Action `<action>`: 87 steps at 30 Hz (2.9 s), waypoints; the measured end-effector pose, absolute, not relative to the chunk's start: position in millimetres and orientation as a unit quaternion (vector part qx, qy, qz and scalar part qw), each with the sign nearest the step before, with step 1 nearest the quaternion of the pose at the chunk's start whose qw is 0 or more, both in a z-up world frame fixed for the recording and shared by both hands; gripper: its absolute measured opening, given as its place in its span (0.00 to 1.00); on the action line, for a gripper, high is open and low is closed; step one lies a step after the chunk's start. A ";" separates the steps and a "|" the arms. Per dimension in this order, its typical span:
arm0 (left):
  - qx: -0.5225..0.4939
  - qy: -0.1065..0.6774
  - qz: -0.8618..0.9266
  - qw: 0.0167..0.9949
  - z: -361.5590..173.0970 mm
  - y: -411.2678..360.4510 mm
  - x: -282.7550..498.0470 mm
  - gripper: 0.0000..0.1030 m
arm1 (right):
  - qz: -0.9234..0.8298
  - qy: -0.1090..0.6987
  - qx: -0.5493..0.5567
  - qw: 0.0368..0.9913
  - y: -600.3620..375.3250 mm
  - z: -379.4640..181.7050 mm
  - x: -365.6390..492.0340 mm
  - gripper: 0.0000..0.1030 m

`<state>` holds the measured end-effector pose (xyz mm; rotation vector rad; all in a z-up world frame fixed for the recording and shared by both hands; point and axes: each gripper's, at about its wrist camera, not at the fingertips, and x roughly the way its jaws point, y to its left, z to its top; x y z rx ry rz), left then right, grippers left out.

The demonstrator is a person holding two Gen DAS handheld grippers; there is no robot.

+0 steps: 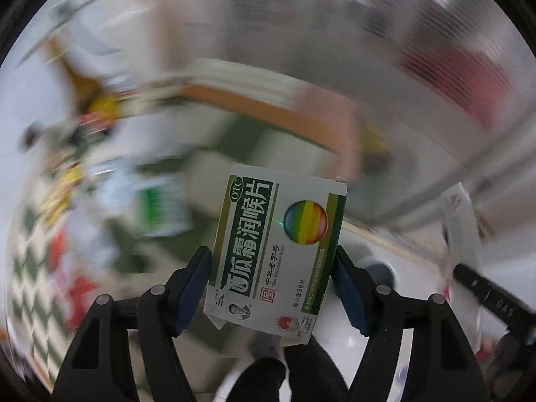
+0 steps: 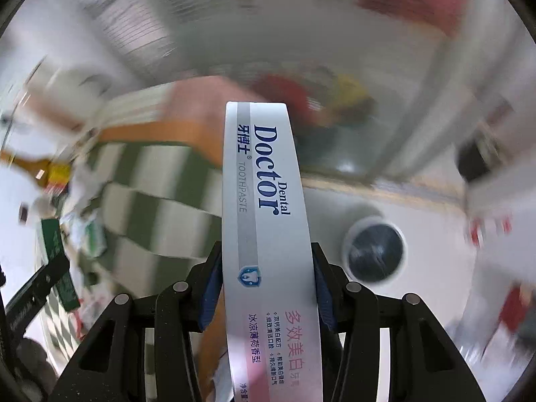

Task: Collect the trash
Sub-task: 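Carry both boxes over the floor bin and open both tools to drop them, then move both tools back toward the counter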

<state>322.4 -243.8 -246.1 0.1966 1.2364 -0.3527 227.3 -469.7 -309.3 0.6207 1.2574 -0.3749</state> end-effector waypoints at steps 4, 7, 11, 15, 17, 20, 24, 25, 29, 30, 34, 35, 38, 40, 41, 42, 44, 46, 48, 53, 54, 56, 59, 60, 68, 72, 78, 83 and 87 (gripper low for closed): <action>0.131 0.621 -0.256 0.729 -309.4 -351.6 286.2 0.67 | -0.242 0.588 0.357 0.684 -545.6 -383.2 125.6 0.50; 0.141 0.676 -0.297 0.659 -395.8 -419.4 260.5 0.67 | -0.256 0.604 0.410 0.633 -582.1 -463.2 68.8 0.50; 0.166 0.721 -0.309 0.598 -522.2 -482.8 236.9 0.67 | -0.256 0.611 0.461 0.590 -614.2 -586.1 27.6 0.50; 0.196 0.756 -0.310 0.541 -660.7 -533.7 224.8 0.67 | -0.242 0.613 0.494 0.567 -645.1 -704.5 12.7 0.50; 0.209 0.768 -0.309 0.521 -715.8 -549.9 218.7 0.68 | -0.235 0.616 0.506 0.557 -655.5 -757.4 10.4 0.50; 0.241 0.765 -0.313 0.508 -776.6 -567.3 208.0 0.69 | -0.226 0.624 0.506 0.551 -666.1 -812.5 13.6 0.50; 0.264 0.755 -0.311 0.513 -808.2 -584.9 196.7 0.99 | -0.206 0.644 0.501 0.540 -676.3 -888.0 21.9 0.54; 0.267 0.753 -0.308 0.517 -808.3 -586.2 191.1 0.99 | -0.208 0.647 0.498 0.539 -677.8 -897.8 24.1 0.69; 0.283 0.725 -0.303 0.550 -804.1 -578.9 189.7 0.99 | -0.226 0.651 0.472 0.549 -682.5 -900.3 26.9 0.98; 0.289 0.708 -0.306 0.568 -797.4 -575.7 187.6 0.99 | -0.234 0.650 0.463 0.555 -682.5 -896.3 24.4 1.00; 0.331 0.652 -0.288 0.619 -776.7 -564.5 183.0 0.99 | -0.271 0.649 0.423 0.571 -681.2 -876.0 16.4 1.00; 0.334 0.644 -0.284 0.627 -770.4 -561.3 181.7 0.99 | -0.280 0.650 0.412 0.574 -680.1 -873.3 14.9 1.00; 0.327 0.636 -0.278 0.641 -753.4 -548.3 180.8 0.99 | -0.291 0.653 0.392 0.580 -673.8 -861.4 14.9 1.00; 0.323 0.635 -0.272 0.646 -742.6 -539.6 179.5 0.99 | -0.294 0.648 0.390 0.584 -668.8 -850.5 13.5 1.00; 0.323 0.634 -0.269 0.649 -739.8 -539.3 180.6 0.99 | -0.294 0.648 0.390 0.584 -668.8 -850.5 13.5 1.00; 0.321 0.632 -0.268 0.652 -732.3 -535.4 179.3 0.99 | -0.296 0.646 0.390 0.586 -668.0 -848.5 11.0 1.00; 0.319 0.629 -0.265 0.657 -716.4 -532.1 177.5 0.99 | -0.304 0.636 0.382 0.597 -659.2 -816.6 8.8 1.00; 0.317 0.622 -0.267 0.664 -694.3 -526.7 173.1 0.99 | -0.308 0.628 0.379 0.606 -654.3 -791.0 6.1 1.00; 0.315 0.615 -0.269 0.671 -671.6 -522.1 169.8 0.99 | -0.311 0.622 0.373 0.615 -649.1 -764.7 4.1 1.00; 0.298 0.605 -0.282 0.682 -598.6 -505.3 158.1 0.99 | -0.321 0.603 0.352 0.641 -636.4 -675.1 -4.6 1.00; 0.295 0.602 -0.286 0.685 -581.2 -501.3 155.2 0.99 | -0.321 0.600 0.349 0.644 -634.5 -660.5 -5.8 1.00; 0.291 0.597 -0.291 0.689 -548.5 -494.4 149.6 0.99 | -0.323 0.590 0.343 0.656 -629.1 -622.1 -10.7 1.00; 0.281 0.591 -0.299 0.694 -497.8 -481.4 142.3 0.99 | -0.325 0.580 0.333 0.669 -622.2 -573.7 -14.9 1.00; 0.278 0.590 -0.302 0.696 -480.2 -476.6 139.4 0.99 | -0.324 0.577 0.331 0.673 -620.8 -561.7 -17.2 1.00; 0.243 0.582 -0.317 0.708 -365.3 -443.4 114.7 0.99 | -0.328 0.546 0.319 0.702 -587.5 -391.9 -50.3 1.00; 0.222 0.578 -0.323 0.716 -323.5 -431.0 107.0 0.99 | -0.328 0.531 0.316 0.715 -576.0 -339.0 -65.1 1.00; 0.193 0.561 -0.318 0.739 -284.3 -410.7 114.6 0.99 | -0.318 0.517 0.322 0.726 -565.8 -291.9 -69.9 1.00; 0.147 0.546 -0.309 0.764 -250.4 -376.7 153.1 1.00 | -0.284 0.516 0.321 0.741 -546.5 -266.3 -32.9 1.00; 0.119 0.527 -0.264 0.799 -222.2 -319.2 207.9 1.00 | -0.238 0.521 0.300 0.763 -506.1 -243.2 31.4 1.00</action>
